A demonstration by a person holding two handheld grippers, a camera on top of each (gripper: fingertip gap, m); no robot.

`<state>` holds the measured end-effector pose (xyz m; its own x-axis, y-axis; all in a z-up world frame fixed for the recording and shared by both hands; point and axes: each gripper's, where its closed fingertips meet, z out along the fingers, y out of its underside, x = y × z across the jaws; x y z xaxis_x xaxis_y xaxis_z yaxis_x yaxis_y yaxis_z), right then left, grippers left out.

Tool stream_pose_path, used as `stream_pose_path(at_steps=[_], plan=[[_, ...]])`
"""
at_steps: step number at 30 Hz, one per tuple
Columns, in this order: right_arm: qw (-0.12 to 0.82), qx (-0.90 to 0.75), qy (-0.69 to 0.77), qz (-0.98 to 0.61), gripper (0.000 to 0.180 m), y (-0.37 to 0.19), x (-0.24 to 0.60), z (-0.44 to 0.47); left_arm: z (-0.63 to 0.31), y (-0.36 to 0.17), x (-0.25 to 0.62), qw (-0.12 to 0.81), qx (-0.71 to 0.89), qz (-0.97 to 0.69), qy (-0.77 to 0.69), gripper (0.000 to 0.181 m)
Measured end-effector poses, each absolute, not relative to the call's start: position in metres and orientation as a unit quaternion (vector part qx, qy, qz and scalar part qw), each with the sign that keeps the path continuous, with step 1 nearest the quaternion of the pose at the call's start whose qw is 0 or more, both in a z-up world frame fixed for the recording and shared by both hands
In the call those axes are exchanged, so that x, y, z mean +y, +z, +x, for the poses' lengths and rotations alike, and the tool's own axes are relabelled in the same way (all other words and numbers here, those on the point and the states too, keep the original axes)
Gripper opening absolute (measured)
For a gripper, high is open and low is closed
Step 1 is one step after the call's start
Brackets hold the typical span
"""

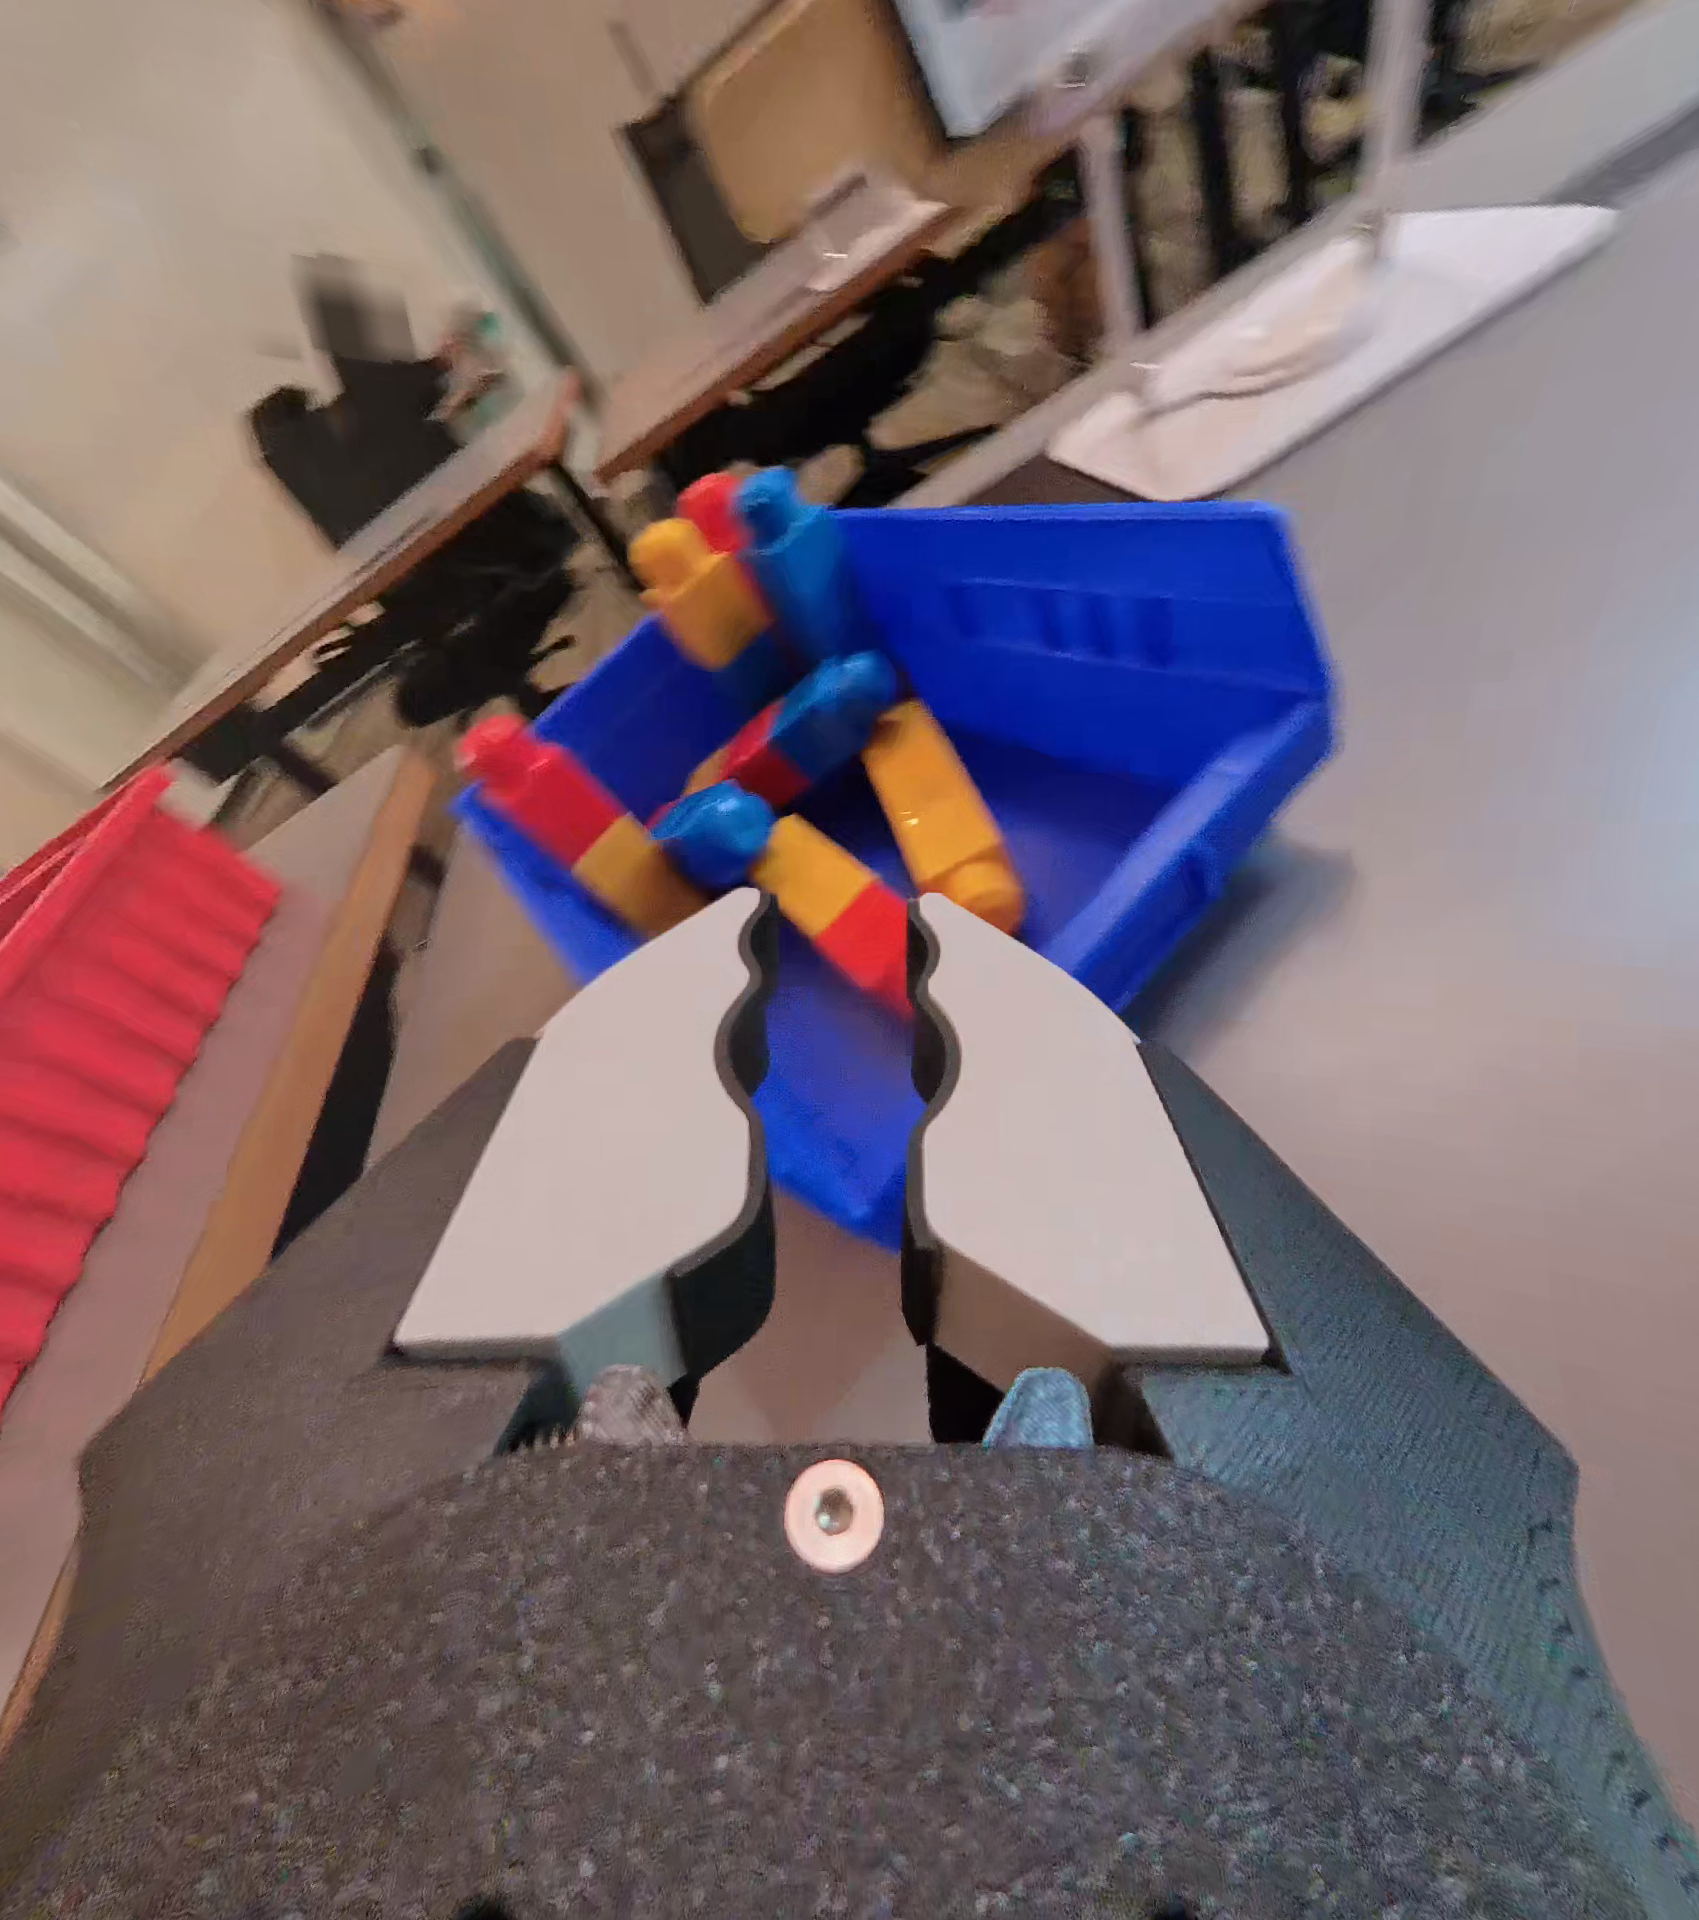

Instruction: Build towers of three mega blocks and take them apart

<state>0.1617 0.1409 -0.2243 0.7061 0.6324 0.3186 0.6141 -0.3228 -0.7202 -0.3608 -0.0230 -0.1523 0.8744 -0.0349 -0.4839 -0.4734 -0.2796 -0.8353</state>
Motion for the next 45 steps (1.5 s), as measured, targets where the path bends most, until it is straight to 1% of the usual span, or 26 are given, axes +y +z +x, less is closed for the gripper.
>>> stream_pose_path(at_steps=[1,4,6,8,11,13,14,16,17,23,29,38,40,42,44,45], plan=[[0.433,-0.389,0.002,-0.813,0.083,-0.227,0.145,0.161,-0.347,-0.158,-0.016,0.557,0.198,-0.786,0.179,0.024],[0.406,-0.418,-0.032,-0.812,0.081,-0.238,0.158,0.158,-0.326,-0.194,0.006,0.448,0.282,-0.831,0.172,0.042],[0.381,-0.445,-0.068,-0.808,0.078,-0.246,0.170,0.159,-0.321,-0.213,0.024,0.398,0.325,-0.838,0.181,0.046],[0.347,-0.466,-0.087,-0.809,0.074,-0.256,0.178,0.160,-0.316,-0.236,0.032,0.330,0.357,-0.858,0.164,0.055],[0.312,-0.491,-0.094,-0.808,0.065,-0.267,0.186,0.157,-0.322,-0.261,0.044,0.258,0.391,-0.866,0.175,0.049],[0.301,-0.503,-0.099,-0.804,0.056,-0.272,0.191,0.154,-0.325,-0.274,0.045,0.221,0.408,-0.869,0.173,0.039],[0.303,-0.508,-0.106,-0.799,0.053,-0.272,0.194,0.152,-0.322,-0.279,0.045,0.212,0.409,-0.874,0.157,0.031],[0.310,-0.516,-0.111,-0.791,0.043,-0.270,0.197,0.146,-0.323,-0.279,0.047,0.215,0.398,-0.876,0.165,0.031],[0.310,-0.517,-0.115,-0.790,0.042,-0.270,0.199,0.143,-0.324,-0.278,0.048,0.216,0.391,-0.878,0.173,0.032],[0.321,-0.529,-0.138,-0.773,0.038,-0.270,0.200,0.125,-0.331,-0.274,0.051,0.224,0.363,-0.876,0.225,0.032],[0.338,-0.549,-0.134,-0.753,0.033,-0.268,0.183,0.096,-0.347,-0.274,0.057,0.229,0.351,-0.876,0.239,0.032],[0.354,-0.575,-0.107,-0.730,0.031,-0.268,0.167,0.050,-0.365,-0.274,0.069,0.240,0.337,-0.873,0.259,0.032],[0.355,-0.568,-0.108,-0.734,0.032,-0.268,0.168,0.050,-0.363,-0.272,0.069,0.258,0.334,-0.870,0.253,0.033],[0.369,-0.551,-0.095,-0.742,0.036,-0.262,0.167,0.051,-0.356,-0.261,0.068,0.304,0.318,-0.871,0.221,0.036],[0.390,-0.522,-0.065,-0.756,0.041,-0.252,0.164,0.051,-0.345,-0.240,0.063,0.356,0.304,-0.865,0.180,0.043],[0.402,-0.505,-0.046,-0.762,0.043,-0.245,0.162,0.051,-0.338,-0.224,0.061,0.392,0.294,-0.858,0.151,0.043]])
